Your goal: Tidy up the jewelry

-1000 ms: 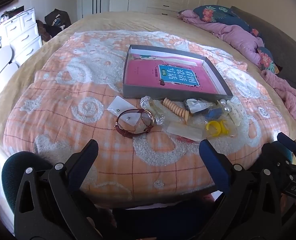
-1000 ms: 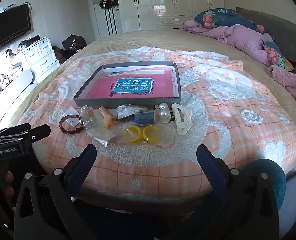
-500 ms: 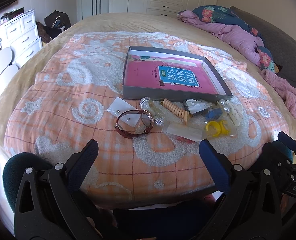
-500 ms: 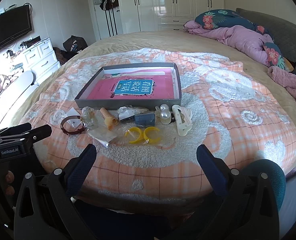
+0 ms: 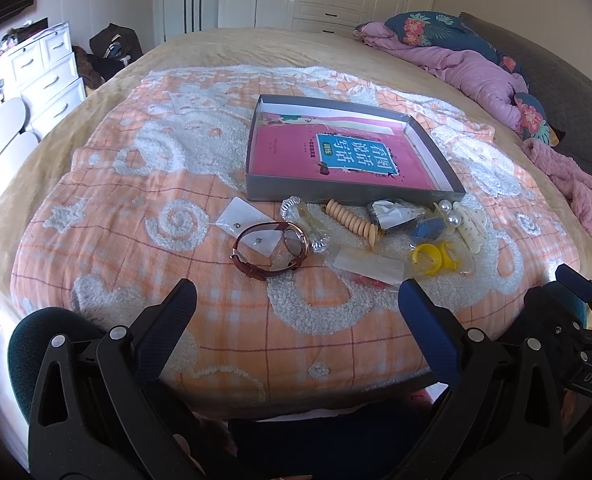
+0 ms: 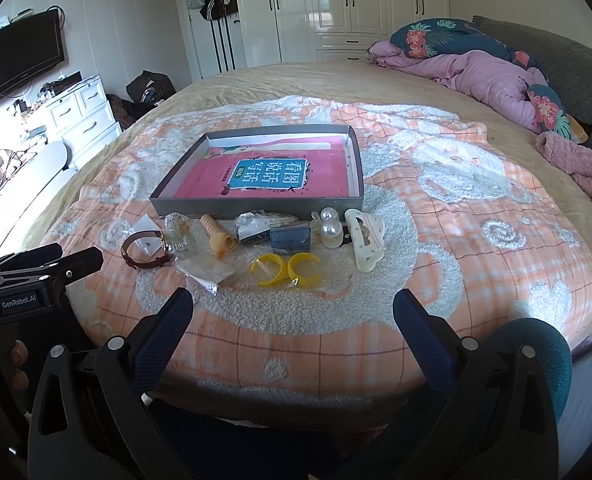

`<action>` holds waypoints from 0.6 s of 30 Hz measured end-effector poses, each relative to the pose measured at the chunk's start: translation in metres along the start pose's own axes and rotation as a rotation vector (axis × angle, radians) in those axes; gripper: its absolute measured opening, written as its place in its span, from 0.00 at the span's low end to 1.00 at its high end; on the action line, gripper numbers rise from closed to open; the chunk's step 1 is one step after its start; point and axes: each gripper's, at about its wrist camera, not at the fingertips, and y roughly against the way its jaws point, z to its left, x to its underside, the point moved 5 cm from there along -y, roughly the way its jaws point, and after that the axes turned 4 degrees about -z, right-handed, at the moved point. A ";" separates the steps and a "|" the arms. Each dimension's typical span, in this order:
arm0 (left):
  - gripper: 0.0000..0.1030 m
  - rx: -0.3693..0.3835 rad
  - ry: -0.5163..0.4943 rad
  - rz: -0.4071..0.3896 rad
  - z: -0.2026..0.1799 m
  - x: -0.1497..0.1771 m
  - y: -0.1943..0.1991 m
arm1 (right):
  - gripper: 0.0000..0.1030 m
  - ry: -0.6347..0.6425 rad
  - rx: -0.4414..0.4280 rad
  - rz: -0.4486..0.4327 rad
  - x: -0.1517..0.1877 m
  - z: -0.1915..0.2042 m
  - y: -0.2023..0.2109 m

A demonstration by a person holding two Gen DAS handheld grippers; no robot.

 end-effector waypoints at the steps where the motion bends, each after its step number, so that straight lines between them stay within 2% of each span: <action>1: 0.92 0.000 0.000 0.000 0.000 0.000 0.000 | 0.96 -0.001 0.000 0.000 0.000 0.000 0.000; 18: 0.92 -0.008 0.003 0.014 0.008 -0.004 -0.010 | 0.96 0.000 -0.014 0.024 0.001 -0.003 -0.008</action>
